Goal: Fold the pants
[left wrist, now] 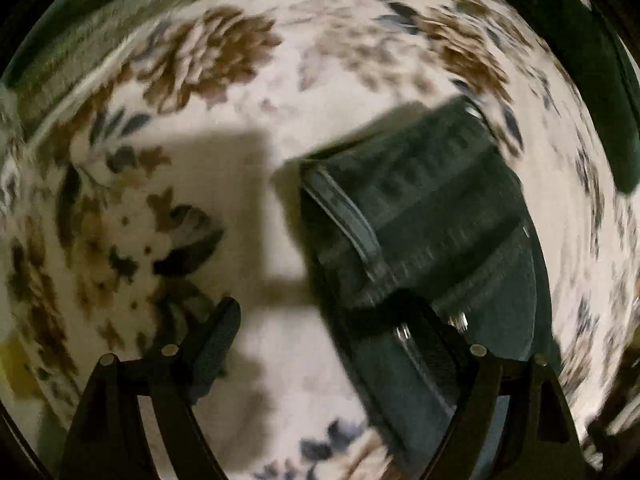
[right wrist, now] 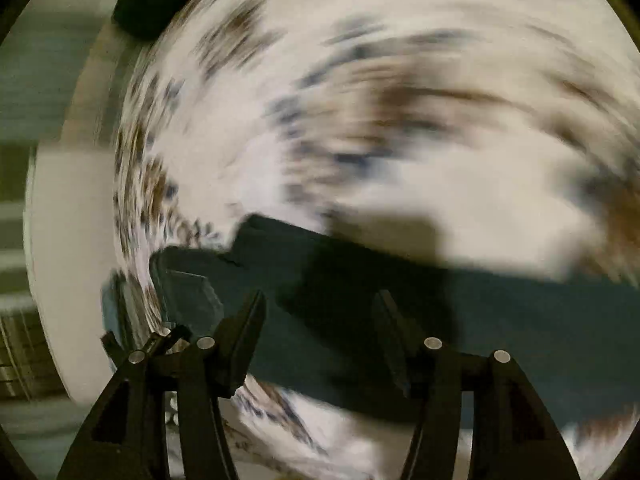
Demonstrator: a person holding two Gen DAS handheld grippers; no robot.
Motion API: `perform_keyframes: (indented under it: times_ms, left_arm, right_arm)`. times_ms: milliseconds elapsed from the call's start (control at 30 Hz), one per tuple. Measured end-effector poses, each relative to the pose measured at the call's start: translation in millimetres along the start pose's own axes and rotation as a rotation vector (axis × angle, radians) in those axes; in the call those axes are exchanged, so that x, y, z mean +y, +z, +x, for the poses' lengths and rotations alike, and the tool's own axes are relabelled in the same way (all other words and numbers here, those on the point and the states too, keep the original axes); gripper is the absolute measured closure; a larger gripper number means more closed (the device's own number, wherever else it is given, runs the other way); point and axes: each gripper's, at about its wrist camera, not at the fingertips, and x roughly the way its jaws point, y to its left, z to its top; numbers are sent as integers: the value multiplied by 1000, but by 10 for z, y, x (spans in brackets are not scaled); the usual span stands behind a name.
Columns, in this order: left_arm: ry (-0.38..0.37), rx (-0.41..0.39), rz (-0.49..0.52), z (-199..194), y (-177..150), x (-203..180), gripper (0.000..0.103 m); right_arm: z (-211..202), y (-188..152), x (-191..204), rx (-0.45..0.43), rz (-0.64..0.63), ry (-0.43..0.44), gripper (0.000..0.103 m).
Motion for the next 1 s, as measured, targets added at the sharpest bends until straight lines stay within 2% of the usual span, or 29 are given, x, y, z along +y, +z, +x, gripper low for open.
perform_keyframes:
  times_ms: [67, 167, 200, 233, 267, 433, 533, 600, 633, 667, 700, 733, 767, 800, 1000]
  left_arm:
    - [-27, 23, -41, 87, 33, 68, 18]
    - [-32, 28, -33, 122, 14, 67, 18]
    - [-33, 23, -23, 119, 0, 65, 18]
    - [-35, 21, -15, 121, -4, 60, 18]
    - [-36, 20, -7, 122, -10, 56, 18]
    - [-54, 35, 19, 148, 31, 66, 18]
    - [-60, 35, 45, 162, 71, 38, 18]
    - [-70, 39, 37, 195, 101, 22, 19]
    - [-88, 40, 26, 225, 114, 13, 23]
    - [-125, 33, 21, 243, 139, 24, 53]
    - [-178, 26, 24, 245, 128, 14, 73]
    - [-179, 11, 41, 217, 107, -16, 74]
    - [-180, -12, 66, 163, 81, -37, 81]
    - [-184, -40, 97, 82, 44, -47, 84]
    - [-255, -43, 81, -143, 48, 112, 85]
  right_arm:
    - [420, 232, 323, 56, -57, -32, 44]
    - [946, 565, 615, 141, -108, -95, 44]
    - [1107, 656, 670, 181, -115, -121, 51]
    - [1200, 710, 734, 187, -114, -135, 85]
    - [1199, 696, 743, 163, -127, -132, 95]
    - [958, 708, 763, -3, -151, -160, 97]
    - [915, 758, 682, -27, -104, -169, 97]
    - [1069, 831, 716, -6, -72, -162, 97]
    - [1075, 845, 696, -4, -63, -151, 96]
    - [1104, 859, 734, -3, -70, -134, 96]
    - [1088, 858, 740, -4, -77, -120, 96]
    - [1040, 854, 706, 2, -77, -106, 96]
    - [1041, 854, 709, 4, -79, -96, 96]
    - [1033, 859, 714, 6, -75, -93, 96]
    - [1075, 870, 794, 19, -77, -88, 96]
